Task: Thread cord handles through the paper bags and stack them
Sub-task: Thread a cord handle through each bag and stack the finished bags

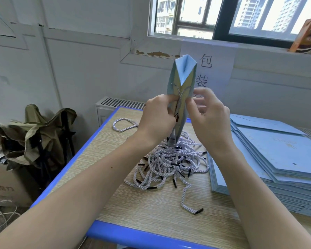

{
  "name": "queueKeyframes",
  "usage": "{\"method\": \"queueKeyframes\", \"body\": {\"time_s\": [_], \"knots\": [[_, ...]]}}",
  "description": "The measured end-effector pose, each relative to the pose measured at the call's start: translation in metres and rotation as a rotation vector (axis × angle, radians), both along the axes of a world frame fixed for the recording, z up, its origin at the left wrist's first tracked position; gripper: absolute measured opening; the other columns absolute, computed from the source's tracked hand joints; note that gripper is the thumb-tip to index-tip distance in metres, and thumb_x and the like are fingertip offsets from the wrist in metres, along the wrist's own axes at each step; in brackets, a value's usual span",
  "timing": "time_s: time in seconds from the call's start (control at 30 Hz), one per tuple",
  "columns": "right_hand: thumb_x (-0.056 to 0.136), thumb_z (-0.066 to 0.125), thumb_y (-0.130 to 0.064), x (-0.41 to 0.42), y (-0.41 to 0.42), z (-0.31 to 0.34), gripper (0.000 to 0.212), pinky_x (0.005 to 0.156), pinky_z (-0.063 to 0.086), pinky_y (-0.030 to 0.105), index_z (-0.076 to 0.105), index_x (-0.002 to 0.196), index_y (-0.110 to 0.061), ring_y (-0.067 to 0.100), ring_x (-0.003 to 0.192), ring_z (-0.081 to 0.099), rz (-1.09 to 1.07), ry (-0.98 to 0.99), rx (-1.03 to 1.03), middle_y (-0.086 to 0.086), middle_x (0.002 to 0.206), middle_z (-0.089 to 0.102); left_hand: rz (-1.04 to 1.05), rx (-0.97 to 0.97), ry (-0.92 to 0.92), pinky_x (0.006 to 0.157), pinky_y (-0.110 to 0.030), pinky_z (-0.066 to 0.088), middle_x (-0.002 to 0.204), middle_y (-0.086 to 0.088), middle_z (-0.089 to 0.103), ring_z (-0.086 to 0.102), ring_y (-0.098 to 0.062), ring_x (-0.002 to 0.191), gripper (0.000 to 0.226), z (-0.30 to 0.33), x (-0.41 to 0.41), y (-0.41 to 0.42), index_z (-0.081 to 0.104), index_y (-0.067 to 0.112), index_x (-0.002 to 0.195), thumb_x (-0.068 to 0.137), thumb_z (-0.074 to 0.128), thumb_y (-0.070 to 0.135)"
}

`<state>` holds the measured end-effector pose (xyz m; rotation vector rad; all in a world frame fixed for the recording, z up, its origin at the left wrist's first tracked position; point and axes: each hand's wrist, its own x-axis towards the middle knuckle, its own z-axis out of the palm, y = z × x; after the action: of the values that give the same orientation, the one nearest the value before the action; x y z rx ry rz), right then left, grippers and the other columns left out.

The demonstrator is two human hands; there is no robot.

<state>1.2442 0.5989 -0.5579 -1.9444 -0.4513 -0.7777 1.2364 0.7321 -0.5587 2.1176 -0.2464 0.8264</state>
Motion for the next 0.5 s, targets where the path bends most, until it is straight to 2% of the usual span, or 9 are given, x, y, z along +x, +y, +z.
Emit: {"method": "queueKeyframes", "body": {"time_s": [0.1, 0.17, 0.23, 0.3, 0.37, 0.5], "knots": [[0.098, 0.06, -0.016, -0.001, -0.001, -0.001, 0.018, 0.056, 0.048, 0.012, 0.047, 0.109, -0.02, -0.004, 0.068, 0.066, -0.018, -0.074, 0.008, -0.007, 0.096, 0.064, 0.012, 0.001, -0.048, 0.075, -0.018, 0.044, 0.1, -0.004, 0.075, 0.063, -0.019, 0.087, 0.045, -0.001, 0.002, 0.001, 0.074, 0.015, 0.112, 0.084, 0.047, -0.008], [0.095, 0.058, -0.007, 0.002, -0.002, -0.003, 0.013, 0.064, 0.056, 0.028, 0.051, 0.099, -0.018, 0.001, 0.07, 0.067, -0.074, -0.139, -0.075, -0.007, 0.09, 0.062, 0.016, -0.01, -0.056, 0.081, -0.017, 0.043, 0.108, -0.004, 0.074, 0.064, -0.02, 0.093, 0.046, -0.003, 0.004, 0.0, 0.071, 0.012, 0.119, 0.086, 0.047, -0.007], [0.093, 0.055, -0.003, 0.007, -0.003, -0.006, 0.016, 0.069, 0.056, 0.042, 0.06, 0.094, -0.018, 0.015, 0.076, 0.07, -0.115, -0.162, -0.149, -0.001, 0.087, 0.066, 0.015, -0.018, -0.067, 0.076, -0.012, 0.041, 0.105, -0.003, 0.074, 0.062, -0.011, 0.081, 0.044, -0.003, 0.004, -0.001, 0.07, 0.012, 0.121, 0.087, 0.047, -0.006], [0.092, 0.053, -0.002, 0.01, -0.003, -0.009, 0.024, 0.072, 0.056, 0.043, 0.069, 0.099, -0.018, 0.022, 0.082, 0.069, -0.123, -0.158, -0.21, 0.002, 0.094, 0.07, -0.007, -0.026, -0.081, 0.062, -0.004, 0.035, 0.082, 0.005, 0.07, 0.053, 0.003, 0.06, 0.041, -0.003, 0.003, -0.001, 0.069, 0.011, 0.118, 0.088, 0.049, -0.006], [0.09, 0.054, -0.005, 0.01, -0.003, -0.011, 0.024, 0.076, 0.054, 0.037, 0.074, 0.1, -0.014, 0.023, 0.086, 0.066, -0.132, -0.132, -0.287, 0.003, 0.097, 0.071, -0.024, -0.039, -0.09, 0.053, -0.005, 0.031, 0.062, 0.018, 0.053, 0.048, 0.007, 0.048, 0.036, -0.004, 0.004, 0.0, 0.067, 0.011, 0.116, 0.089, 0.05, -0.007], [0.086, 0.059, -0.021, 0.01, -0.002, -0.013, 0.02, 0.074, 0.046, 0.032, 0.076, 0.091, -0.013, 0.022, 0.087, 0.061, -0.112, -0.001, -0.419, 0.003, 0.093, 0.069, -0.008, -0.016, -0.1, 0.051, -0.006, 0.031, 0.055, 0.019, 0.043, 0.048, 0.006, 0.046, 0.034, -0.003, 0.004, 0.001, 0.065, 0.01, 0.115, 0.09, 0.049, -0.006]]}}
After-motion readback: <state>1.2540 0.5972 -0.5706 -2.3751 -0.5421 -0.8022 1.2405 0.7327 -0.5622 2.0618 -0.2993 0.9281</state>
